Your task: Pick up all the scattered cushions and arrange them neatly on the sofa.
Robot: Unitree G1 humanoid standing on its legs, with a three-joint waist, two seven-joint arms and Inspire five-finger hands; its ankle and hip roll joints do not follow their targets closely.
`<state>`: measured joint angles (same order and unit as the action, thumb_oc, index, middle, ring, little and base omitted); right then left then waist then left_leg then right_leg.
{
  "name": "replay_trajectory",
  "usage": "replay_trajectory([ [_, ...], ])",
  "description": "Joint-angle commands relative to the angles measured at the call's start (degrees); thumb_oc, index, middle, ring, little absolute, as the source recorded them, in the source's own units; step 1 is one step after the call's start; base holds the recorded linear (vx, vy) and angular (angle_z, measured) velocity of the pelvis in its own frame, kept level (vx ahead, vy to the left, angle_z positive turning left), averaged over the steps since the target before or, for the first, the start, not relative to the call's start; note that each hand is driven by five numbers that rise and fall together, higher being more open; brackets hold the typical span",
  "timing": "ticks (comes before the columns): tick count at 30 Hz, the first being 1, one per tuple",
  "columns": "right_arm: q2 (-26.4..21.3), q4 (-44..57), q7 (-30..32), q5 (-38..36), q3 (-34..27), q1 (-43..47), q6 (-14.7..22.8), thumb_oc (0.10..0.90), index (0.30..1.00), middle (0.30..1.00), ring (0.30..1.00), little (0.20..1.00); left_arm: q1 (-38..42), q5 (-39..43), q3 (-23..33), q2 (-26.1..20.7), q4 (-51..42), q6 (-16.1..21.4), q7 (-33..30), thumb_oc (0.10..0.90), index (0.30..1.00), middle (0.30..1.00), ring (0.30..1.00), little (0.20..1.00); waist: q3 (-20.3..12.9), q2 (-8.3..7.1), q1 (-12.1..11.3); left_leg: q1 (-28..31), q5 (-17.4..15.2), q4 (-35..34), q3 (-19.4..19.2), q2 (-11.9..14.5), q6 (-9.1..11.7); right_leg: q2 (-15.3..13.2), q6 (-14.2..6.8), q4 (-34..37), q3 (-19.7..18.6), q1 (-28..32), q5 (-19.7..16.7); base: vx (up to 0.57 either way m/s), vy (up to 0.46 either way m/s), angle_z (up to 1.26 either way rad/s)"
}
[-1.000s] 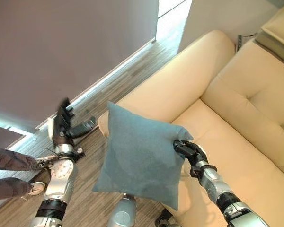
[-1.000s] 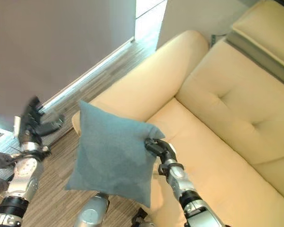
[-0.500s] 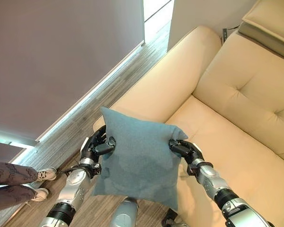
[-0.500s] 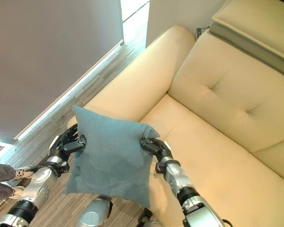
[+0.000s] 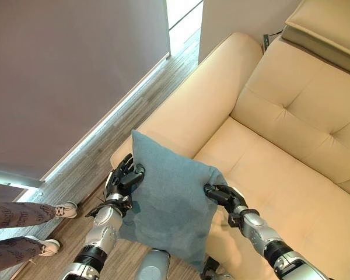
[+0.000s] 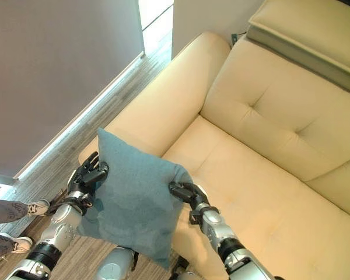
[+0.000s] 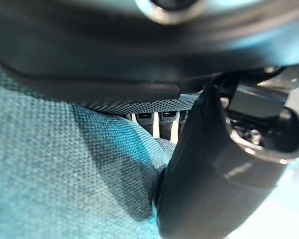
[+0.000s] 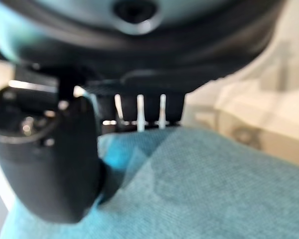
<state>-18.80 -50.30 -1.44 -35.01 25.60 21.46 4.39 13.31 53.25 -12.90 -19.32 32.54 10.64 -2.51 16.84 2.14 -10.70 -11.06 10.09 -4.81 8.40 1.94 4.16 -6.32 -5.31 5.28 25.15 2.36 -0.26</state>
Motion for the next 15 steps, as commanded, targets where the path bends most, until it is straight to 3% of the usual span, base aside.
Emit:
replay_trajectory([
  [1, 8.35, 6.89, -9.06, 1.84, 6.89, 2.36, 0.79, 0.4, 0.3, 0.3, 0.3, 0.3, 10.74, -0.96, -7.59, 3.77, 1.32, -0.25, 10.06, 0.8, 0.9, 0.9, 0.9, 0.9, -2.69, -1.21, 1.58, 1.22, -7.6, -0.19, -0.59, -0.54, -0.42, -6.24, -2.89, -1.63, -2.17, -2.07, -0.3, 0.0, 0.031, -0.04],
  [7, 8.8, 7.02, -9.39, 2.69, 6.51, 2.57, 0.93, 0.4, 0.3, 0.3, 0.3, 0.3, 9.83, 2.35, -6.94, 1.91, -3.87, -0.62, 14.43, 0.8, 0.9, 0.9, 0.9, 0.9, -3.26, -1.11, 1.77, 1.71, -7.95, -0.19, -0.7, -0.77, -0.68, -6.61, -2.99, -1.84, -2.28, -1.87, -0.39, 0.0, 0.006, -0.01],
  [15, 10.24, 6.33, -9.9, 3.81, 4.55, 0.51, 1.14, 0.4, 0.3, 0.3, 0.3, 0.3, 5.99, 9.8, -2.13, 4.53, -8.85, -0.34, 18.3, 0.8, 0.9, 0.9, 0.9, 0.9, -4.07, -1.36, 1.55, 2.12, -8.46, -0.19, -0.99, -0.94, -0.93, -6.71, -2.97, -1.63, -2.79, -1.75, -0.39, 0.0, 0.0, 0.0],
])
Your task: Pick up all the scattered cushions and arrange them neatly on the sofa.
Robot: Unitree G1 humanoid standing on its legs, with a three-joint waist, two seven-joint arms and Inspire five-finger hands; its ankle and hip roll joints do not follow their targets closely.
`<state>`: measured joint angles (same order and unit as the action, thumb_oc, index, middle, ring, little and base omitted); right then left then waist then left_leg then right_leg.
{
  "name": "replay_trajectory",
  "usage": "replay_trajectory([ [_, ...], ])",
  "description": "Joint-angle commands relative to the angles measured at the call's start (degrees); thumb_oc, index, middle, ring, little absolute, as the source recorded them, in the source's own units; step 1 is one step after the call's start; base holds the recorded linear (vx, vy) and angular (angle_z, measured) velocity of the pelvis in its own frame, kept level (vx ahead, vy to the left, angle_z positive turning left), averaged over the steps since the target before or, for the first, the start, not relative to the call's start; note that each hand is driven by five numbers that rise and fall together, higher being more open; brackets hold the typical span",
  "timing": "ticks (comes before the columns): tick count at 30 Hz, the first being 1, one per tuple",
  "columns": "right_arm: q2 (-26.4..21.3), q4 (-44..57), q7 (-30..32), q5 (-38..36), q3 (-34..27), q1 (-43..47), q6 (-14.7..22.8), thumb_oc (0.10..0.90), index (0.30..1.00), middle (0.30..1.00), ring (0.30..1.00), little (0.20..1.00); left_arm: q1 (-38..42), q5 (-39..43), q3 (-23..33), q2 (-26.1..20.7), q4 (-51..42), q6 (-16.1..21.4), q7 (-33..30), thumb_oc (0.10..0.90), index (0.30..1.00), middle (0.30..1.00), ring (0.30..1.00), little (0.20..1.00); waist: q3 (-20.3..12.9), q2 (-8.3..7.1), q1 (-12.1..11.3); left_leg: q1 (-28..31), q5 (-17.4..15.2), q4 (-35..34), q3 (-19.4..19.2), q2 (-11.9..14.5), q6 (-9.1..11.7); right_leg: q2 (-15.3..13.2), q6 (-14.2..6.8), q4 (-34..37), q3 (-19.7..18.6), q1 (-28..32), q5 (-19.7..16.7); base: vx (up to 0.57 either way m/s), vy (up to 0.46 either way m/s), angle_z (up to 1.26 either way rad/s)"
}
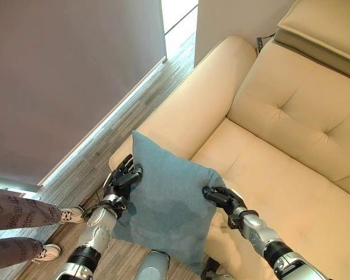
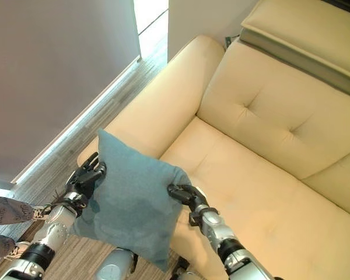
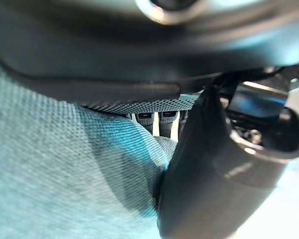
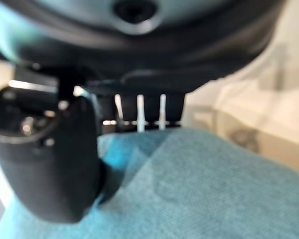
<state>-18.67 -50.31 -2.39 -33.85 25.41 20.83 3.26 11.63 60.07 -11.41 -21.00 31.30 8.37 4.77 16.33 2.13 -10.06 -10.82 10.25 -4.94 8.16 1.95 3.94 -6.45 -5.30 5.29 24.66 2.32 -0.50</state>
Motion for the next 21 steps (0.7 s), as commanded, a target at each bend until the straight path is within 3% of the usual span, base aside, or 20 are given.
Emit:
replay_trajectory([
  [1, 10.18, 6.14, -8.94, 2.89, 4.51, 0.92, 2.26, 0.4, 0.3, 0.3, 0.3, 0.3, 7.18, 3.46, -3.44, 6.36, -8.14, 2.04, 11.53, 0.8, 0.9, 0.9, 0.9, 0.9, -3.69, -1.38, 0.88, 1.85, -8.68, -0.06, -0.75, -0.98, -0.75, -6.58, -2.96, -1.58, -2.33, -1.7, -0.14, 0.0, 0.0, 0.0],
  [8, 10.61, 5.91, -9.45, 2.58, 4.03, 1.21, 2.08, 0.4, 0.3, 0.3, 0.3, 0.3, 4.27, 6.31, -3.27, 5.55, -11.17, 0.35, 15.45, 0.8, 0.9, 0.9, 0.9, 0.9, -3.78, -1.11, 0.74, 1.78, -8.68, -0.06, -1.3, -1.01, -0.81, -6.62, -2.91, -1.95, -3.22, -2.31, -0.11, 0.0, 0.005, -0.04],
  [12, 9.58, 6.65, -9.93, 4.05, 3.95, 0.61, 1.96, 0.4, 0.3, 0.3, 0.3, 0.3, 2.99, 2.77, -5.75, 3.14, -13.5, -0.14, 17.54, 0.8, 0.9, 0.9, 0.9, 0.9, -3.81, -0.33, 1.01, 2.11, -8.72, -0.06, -1.59, -1.11, -0.89, -6.77, -2.86, -2.02, -3.34, -2.06, -0.14, 0.0, 0.028, -0.1],
  [15, 8.62, 7.69, -9.99, 6.05, 5.11, 1.33, 2.22, 0.4, 0.3, 0.3, 0.3, 0.3, 4.54, -5.47, -10.84, -1.61, -13.62, 0.1, 17.7, 0.8, 0.9, 0.9, 0.9, 0.9, -3.71, 0.44, 1.88, 1.95, -8.62, -0.06, -1.84, -1.14, -0.98, -6.92, -2.98, -2.05, -3.26, -2.26, -0.4, -0.01, 0.026, 0.0],
  [21, 7.86, 8.31, -8.27, 8.26, 7.39, 5.51, 1.94, 0.4, 0.3, 0.3, 0.3, 0.3, 12.62, -31.79, -21.56, -8.39, -3.88, 0.9, 11.54, 0.8, 0.9, 0.9, 0.9, 0.9, -3.2, 1.04, 3.52, 1.74, -8.45, -0.06, -2.57, -1.19, -1.04, -7.1, -3.13, -2.1, -3.34, -2.75, -0.79, -0.01, 0.033, -0.02],
])
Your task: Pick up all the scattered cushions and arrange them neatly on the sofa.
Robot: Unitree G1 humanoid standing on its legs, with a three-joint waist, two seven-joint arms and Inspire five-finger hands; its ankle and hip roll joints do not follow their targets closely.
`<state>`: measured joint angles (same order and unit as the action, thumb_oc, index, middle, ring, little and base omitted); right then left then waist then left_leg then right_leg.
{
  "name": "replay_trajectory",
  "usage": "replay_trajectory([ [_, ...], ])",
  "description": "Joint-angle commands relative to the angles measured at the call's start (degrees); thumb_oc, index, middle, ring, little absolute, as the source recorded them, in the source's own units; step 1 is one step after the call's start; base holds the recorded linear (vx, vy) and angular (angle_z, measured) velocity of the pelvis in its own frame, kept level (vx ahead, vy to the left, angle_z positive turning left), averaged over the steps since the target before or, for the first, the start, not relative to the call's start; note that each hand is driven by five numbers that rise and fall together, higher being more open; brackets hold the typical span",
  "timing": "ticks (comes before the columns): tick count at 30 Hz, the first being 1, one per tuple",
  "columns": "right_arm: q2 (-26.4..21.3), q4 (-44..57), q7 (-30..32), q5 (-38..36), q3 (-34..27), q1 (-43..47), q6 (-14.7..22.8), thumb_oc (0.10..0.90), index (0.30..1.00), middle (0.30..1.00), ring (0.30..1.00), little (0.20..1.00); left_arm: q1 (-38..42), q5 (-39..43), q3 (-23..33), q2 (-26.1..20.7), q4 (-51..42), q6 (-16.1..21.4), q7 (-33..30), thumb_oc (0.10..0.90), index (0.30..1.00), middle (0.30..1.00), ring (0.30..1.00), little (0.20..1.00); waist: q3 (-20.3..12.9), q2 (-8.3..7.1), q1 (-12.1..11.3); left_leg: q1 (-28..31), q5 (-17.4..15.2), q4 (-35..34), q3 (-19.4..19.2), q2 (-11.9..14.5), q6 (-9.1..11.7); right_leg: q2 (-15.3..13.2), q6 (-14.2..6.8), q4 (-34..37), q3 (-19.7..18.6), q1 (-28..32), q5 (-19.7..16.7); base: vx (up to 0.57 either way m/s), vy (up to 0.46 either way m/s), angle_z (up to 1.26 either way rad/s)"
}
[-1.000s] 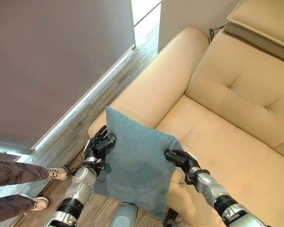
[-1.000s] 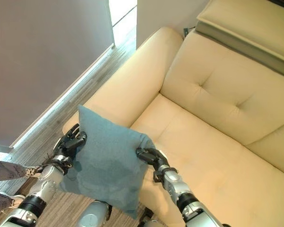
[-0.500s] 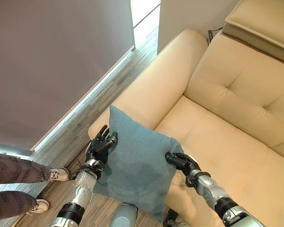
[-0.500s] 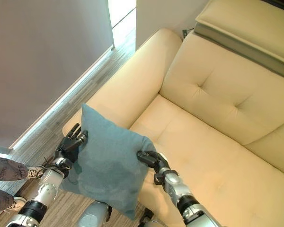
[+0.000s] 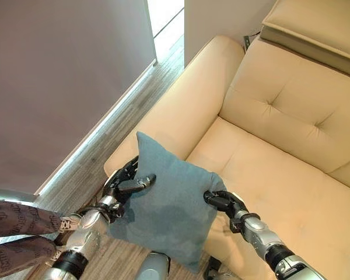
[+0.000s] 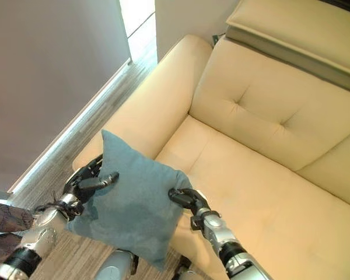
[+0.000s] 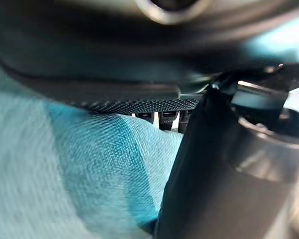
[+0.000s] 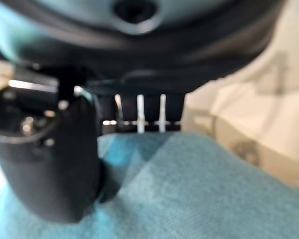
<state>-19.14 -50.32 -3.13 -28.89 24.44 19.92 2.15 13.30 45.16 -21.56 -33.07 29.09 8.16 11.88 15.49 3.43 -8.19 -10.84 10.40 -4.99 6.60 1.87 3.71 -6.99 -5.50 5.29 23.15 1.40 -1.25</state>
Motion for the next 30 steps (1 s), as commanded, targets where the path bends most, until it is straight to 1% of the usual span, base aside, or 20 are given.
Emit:
replay_trajectory([
  [1, 8.33, 8.32, -7.53, 3.3, 8.34, 6.43, 3.04, 0.4, 0.3, 0.3, 0.3, 0.3, 10.97, -16.88, -11.42, 3.69, -1.65, 1.12, 4.42, 0.8, 0.9, 0.9, 0.9, 0.9, -2.34, -0.26, 1.64, 1.77, -8.61, -0.01, -1.02, -1.11, -0.8, -6.56, -2.93, -2.11, -1.84, -1.82, -0.04, 0.0, 0.0, 0.0],
  [2, 8.45, 9.53, -6.6, 3.49, 8.55, 7.52, 3.34, 0.4, 0.3, 0.3, 0.3, 0.3, 13.29, -25.95, -13.23, 2.94, 0.13, 1.25, 1.45, 0.8, 0.9, 0.9, 0.9, 0.9, -2.31, -0.3, 1.73, 1.86, -8.73, -0.01, -1.14, -1.09, -0.8, -6.57, -3.0, -2.01, -1.88, -1.86, -0.05, 0.0, 0.0, 0.0],
  [4, 8.18, 11.58, -5.86, 3.11, 8.29, 7.75, 3.71, 0.4, 0.3, 0.3, 0.3, 0.3, 15.13, -32.79, -13.47, 4.05, 2.63, 1.11, -1.64, 0.8, 0.9, 0.9, 0.9, 0.9, -2.39, -0.64, 1.89, 1.95, -8.84, -0.01, -1.13, -1.12, -0.77, -6.6, -3.07, -1.99, -1.9, -1.67, 0.03, 0.0, 0.0, 0.0],
  [5, 7.88, 12.82, -5.67, 2.38, 8.15, 7.71, 3.94, 0.4, 0.3, 0.3, 0.3, 0.3, 15.58, -34.45, -13.02, 5.33, 4.44, 1.06, -3.09, 0.8, 0.9, 0.9, 0.9, 0.9, -2.45, -0.91, 2.0, 2.04, -8.9, -0.01, -1.19, -1.12, -0.74, -6.64, -3.13, -1.98, -1.91, -1.6, 0.02, 0.0, 0.0, 0.0],
  [6, 7.86, 12.83, -5.67, 2.37, 8.15, 7.71, 3.93, 0.4, 0.3, 0.3, 0.3, 0.3, 15.6, -34.46, -13.03, 5.36, 4.46, 1.07, -3.1, 0.717, 0.775, 0.775, 0.775, 0.775, -2.45, -0.9, 2.0, 2.05, -8.9, -0.01, -1.19, -1.11, -0.74, -6.64, -3.13, -1.98, -1.91, -1.59, 0.02, 0.0, 0.0, 0.0],
  [7, 7.54, 13.93, -5.52, 1.65, 7.87, 7.58, 4.1, 0.4, 0.3, 0.3, 0.3, 0.3, 15.58, -34.85, -12.33, 6.49, 5.85, 1.01, -4.02, 0.579, 0.568, 0.568, 0.568, 0.568, -2.58, -1.12, 2.17, 2.1, -8.96, -0.01, -1.22, -1.14, -0.76, -6.67, -3.15, -1.97, -1.95, -1.55, 0.04, 0.0, 0.0, 0.0],
  [8, 6.91, 16.35, -5.34, 0.58, 7.53, 6.98, 4.36, 0.4, 0.3, 0.3, 0.3, 0.3, 14.82, -34.02, -10.73, 8.51, 8.04, 0.95, -5.62, 0.4, 0.3, 0.3, 0.3, 0.3, -2.99, -1.39, 2.52, 2.32, -9.15, -0.01, -1.38, -1.2, -0.85, -6.72, -3.25, -1.89, -2.06, -1.4, 0.01, 0.0, 0.0, 0.0],
  [10, 6.65, 17.17, -5.29, 0.46, 7.43, 6.64, 4.46, 0.4, 0.3, 0.3, 0.3, 0.3, 14.61, -34.13, -10.19, 9.43, 9.33, 0.8, -6.27, 0.4, 0.3, 0.3, 0.3, 0.3, -3.2, -1.52, 2.7, 2.46, -9.23, -0.01, -1.5, -1.2, -0.88, -6.72, -3.27, -1.83, -2.07, -1.32, 0.0, 0.0, 0.0, 0.0],
  [12, 5.64, 20.36, -4.82, 0.06, 5.87, 4.87, 4.78, 0.4, 0.3, 0.3, 0.3, 0.3, 12.98, -35.1, -8.25, 11.41, 11.3, 0.53, -7.98, 0.4, 0.3, 0.3, 0.3, 0.3, -3.75, -1.81, 3.23, 3.09, -9.64, -0.01, -1.84, -1.19, -1.02, -6.79, -3.32, -1.69, -2.2, -0.96, 0.01, 0.0, 0.0, 0.0],
  [14, 5.09, 22.14, -4.1, -0.05, 4.05, 3.19, 5.2, 0.4, 0.3, 0.3, 0.3, 0.3, 11.33, -33.76, -6.62, 12.59, 11.98, 0.6, -8.86, 0.4, 0.3, 0.3, 0.3, 0.3, -4.03, -1.84, 3.53, 3.59, -9.92, -0.01, -2.02, -1.2, -1.13, -6.84, -3.37, -1.67, -2.36, -0.69, 0.06, 0.02, 0.016, -0.04],
  [16, 4.26, 24.34, -2.86, -0.56, 1.12, 1.02, 5.84, 0.4, 0.3, 0.3, 0.3, 0.3, 8.84, -30.72, -4.17, 13.67, 10.98, 1.16, -10.0, 0.4, 0.3, 0.3, 0.3, 0.3, -4.4, -1.83, 4.11, 4.15, -10.23, -0.01, -2.37, -1.25, -1.26, -6.91, -3.41, -1.65, -2.57, -0.37, 0.08, 0.03, 0.02, -0.08],
  [20, 3.87, 29.11, -0.16, -1.42, -5.56, -4.89, 7.39, 0.4, 0.3, 0.3, 0.3, 0.3, 3.66, -24.76, -0.17, 15.45, 7.7, 2.39, -11.29, 0.4, 0.3, 0.3, 0.3, 0.3, -5.55, -1.87, 5.28, 5.13, -10.83, -0.01, -2.95, -1.27, -1.64, -7.11, -3.46, -1.65, -3.12, 0.11, 0.22, 0.03, 0.02, -0.11],
  [24, 4.16, 33.74, 1.81, -2.66, -11.08, -10.59, 8.47, 0.4, 0.3, 0.3, 0.3, 0.3, 0.11, -21.67, 1.5, 15.55, 2.21, 3.0, -11.46, 0.4, 0.3, 0.3, 0.3, 0.3, -6.55, -1.6, 6.61, 6.49, -11.53, -0.01, -3.91, -1.39, -1.9, -7.26, -3.6, -1.54, -3.98, 0.88, 0.29, 0.03, 0.018, -0.16],
  [28, 4.42, 37.75, 2.75, -2.92, -14.02, -15.36, 8.53, 0.4, 0.3, 0.3, 0.3, 0.3, -2.64, -19.79, 1.4, 15.72, -3.38, 2.87, -11.2, 0.4, 0.3, 0.3, 0.3, 0.3, -7.23, -1.4, 7.86, 7.87, -12.16, -0.01, -5.23, -1.26, -2.04, -7.23, -3.65, -1.24, -5.6, 1.24, 0.31, 0.02, 0.011, -0.15],
  [29, 4.42, 37.82, 2.77, -2.9, -14.02, -15.44, 8.5, 0.4, 0.3, 0.3, 0.3, 0.3, -2.71, -19.79, 1.38, 15.71, -3.43, 2.85, -11.2, 0.4, 0.3, 0.3, 0.3, 0.3, -7.25, -1.4, 7.81, 7.9, -12.18, -0.01, -5.28, -1.25, -2.04, -7.22, -3.65, -1.24, -5.66, 1.24, 0.31, 0.01, 0.004, -0.29],
  [30, 4.4, 38.69, 2.93, -2.66, -14.77, -16.7, 8.4, 0.4, 0.3, 0.3, 0.3, 0.3, -3.27, -19.83, 1.22, 15.8, -4.6, 2.78, -11.19, 0.4, 0.3, 0.3, 0.3, 0.3, -7.39, -1.35, 8.26, 8.32, -12.38, -0.01, -5.75, -1.19, -2.1, -7.15, -3.66, -1.28, -6.25, 1.25, 0.37, 0.02, -0.003, -0.29],
])
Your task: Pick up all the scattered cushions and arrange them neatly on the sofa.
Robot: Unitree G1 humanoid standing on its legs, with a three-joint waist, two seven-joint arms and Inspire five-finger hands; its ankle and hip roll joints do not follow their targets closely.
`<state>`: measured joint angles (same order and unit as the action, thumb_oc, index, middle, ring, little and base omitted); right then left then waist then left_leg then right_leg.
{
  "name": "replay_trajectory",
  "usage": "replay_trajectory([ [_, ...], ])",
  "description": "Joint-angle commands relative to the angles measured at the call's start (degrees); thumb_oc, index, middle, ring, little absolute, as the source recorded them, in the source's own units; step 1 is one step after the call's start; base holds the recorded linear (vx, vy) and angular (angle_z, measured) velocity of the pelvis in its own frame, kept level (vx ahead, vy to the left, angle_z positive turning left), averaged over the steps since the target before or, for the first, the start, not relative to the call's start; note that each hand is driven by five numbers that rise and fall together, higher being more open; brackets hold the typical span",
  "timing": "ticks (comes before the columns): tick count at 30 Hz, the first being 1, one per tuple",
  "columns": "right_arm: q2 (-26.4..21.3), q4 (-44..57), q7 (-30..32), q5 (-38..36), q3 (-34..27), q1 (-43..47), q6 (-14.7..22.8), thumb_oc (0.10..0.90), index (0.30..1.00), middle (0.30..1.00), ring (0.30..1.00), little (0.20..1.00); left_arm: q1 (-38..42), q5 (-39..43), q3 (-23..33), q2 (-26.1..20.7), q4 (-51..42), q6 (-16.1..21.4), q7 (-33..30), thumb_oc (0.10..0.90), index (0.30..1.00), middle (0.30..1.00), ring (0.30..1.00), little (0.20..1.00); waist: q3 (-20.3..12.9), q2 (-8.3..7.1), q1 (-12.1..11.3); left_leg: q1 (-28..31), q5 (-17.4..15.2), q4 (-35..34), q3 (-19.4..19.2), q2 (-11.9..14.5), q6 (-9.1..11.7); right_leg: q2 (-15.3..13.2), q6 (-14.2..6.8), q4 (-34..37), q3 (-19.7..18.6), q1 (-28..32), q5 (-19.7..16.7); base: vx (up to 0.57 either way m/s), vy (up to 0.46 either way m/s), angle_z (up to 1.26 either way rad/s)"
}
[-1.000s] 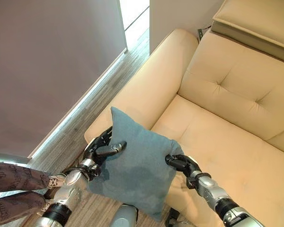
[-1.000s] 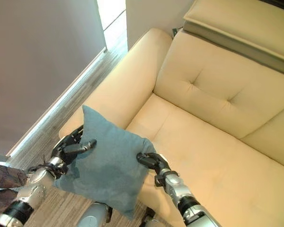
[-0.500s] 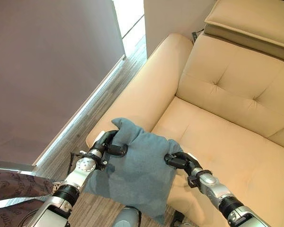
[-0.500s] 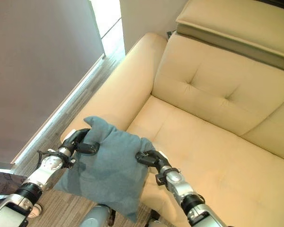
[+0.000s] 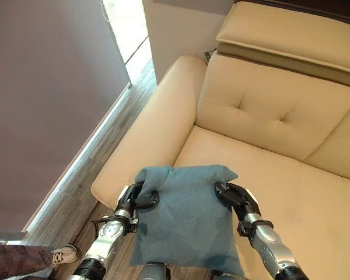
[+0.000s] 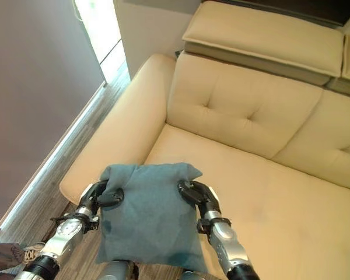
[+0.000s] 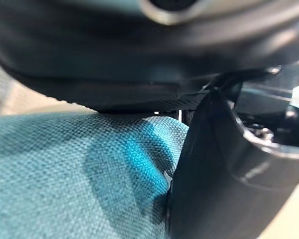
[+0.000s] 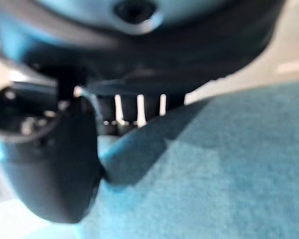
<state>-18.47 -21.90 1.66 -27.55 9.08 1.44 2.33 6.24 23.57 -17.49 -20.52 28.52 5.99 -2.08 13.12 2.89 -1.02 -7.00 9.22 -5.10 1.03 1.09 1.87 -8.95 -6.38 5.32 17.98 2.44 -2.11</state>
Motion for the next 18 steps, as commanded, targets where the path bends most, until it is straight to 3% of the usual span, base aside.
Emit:
replay_trajectory([
  [1, 3.31, 11.53, -1.55, -2.95, -0.39, -0.17, 8.11, 0.4, 0.3, 0.3, 0.3, 0.3, 3.13, 1.36, -3.16, 3.14, -6.59, 4.93, 2.88, 0.4, 0.3, 0.3, 0.3, 0.3, -5.19, -0.85, 1.9, 5.25, -11.59, 0.1, -1.02, -0.26, -0.36, -5.06, -2.77, -1.43, -2.24, 0.19, 1.35, 0.02, -0.001, -0.39],
  [11, 1.82, 12.99, 1.6, 0.02, -5.71, -3.62, 7.76, 0.4, 0.3, 0.3, 0.3, 0.3, 5.02, -0.64, -5.25, 4.26, -9.32, 5.44, 1.04, 0.4, 0.3, 0.3, 0.3, 0.3, -5.48, 0.05, 6.78, 9.62, -13.22, 0.21, -6.76, 0.81, -0.56, -4.79, -3.17, -3.17, -8.53, -0.71, 1.53, 0.02, -0.01, -0.41],
  [14, 1.31, 12.05, 3.35, 1.21, -6.38, -2.14, 8.01, 0.4, 0.3, 0.3, 0.3, 0.3, 6.4, -1.11, -5.48, 4.29, -9.62, 5.72, -0.01, 0.4, 0.3, 0.3, 0.3, 0.3, -4.73, 0.61, 6.91, 10.02, -13.27, 0.41, -9.13, 1.28, -0.65, -4.8, -3.56, -3.72, -9.36, -2.06, 0.93, -0.05, -0.034, -0.43],
  [16, 0.24, 11.07, 5.03, 2.62, -6.16, 0.95, 7.87, 0.4, 0.3, 0.3, 0.3, 0.3, 8.04, -0.95, -5.55, 2.99, -10.97, 5.47, -1.26, 0.4, 0.3, 0.3, 0.3, 0.3, -3.2, 1.66, 6.13, 9.78, -12.78, 0.53, -11.96, 2.79, -0.61, -5.97, -3.72, -10.58, -4.53, -5.64, 1.11, -0.13, -0.107, -0.6],
  [18, 0.28, 10.64, 5.62, 2.52, -5.25, 2.85, 8.0, 0.4, 0.3, 0.3, 0.3, 0.3, 8.34, -0.68, -5.09, 2.03, -11.78, 5.47, -1.57, 0.4, 0.3, 0.3, 0.3, 0.3, -3.07, 1.95, 5.35, 9.51, -12.28, 0.5, -14.35, 3.87, 0.05, -7.85, -3.62, -12.38, 0.87, -5.56, 2.1, -0.08, -0.138, -0.74],
])
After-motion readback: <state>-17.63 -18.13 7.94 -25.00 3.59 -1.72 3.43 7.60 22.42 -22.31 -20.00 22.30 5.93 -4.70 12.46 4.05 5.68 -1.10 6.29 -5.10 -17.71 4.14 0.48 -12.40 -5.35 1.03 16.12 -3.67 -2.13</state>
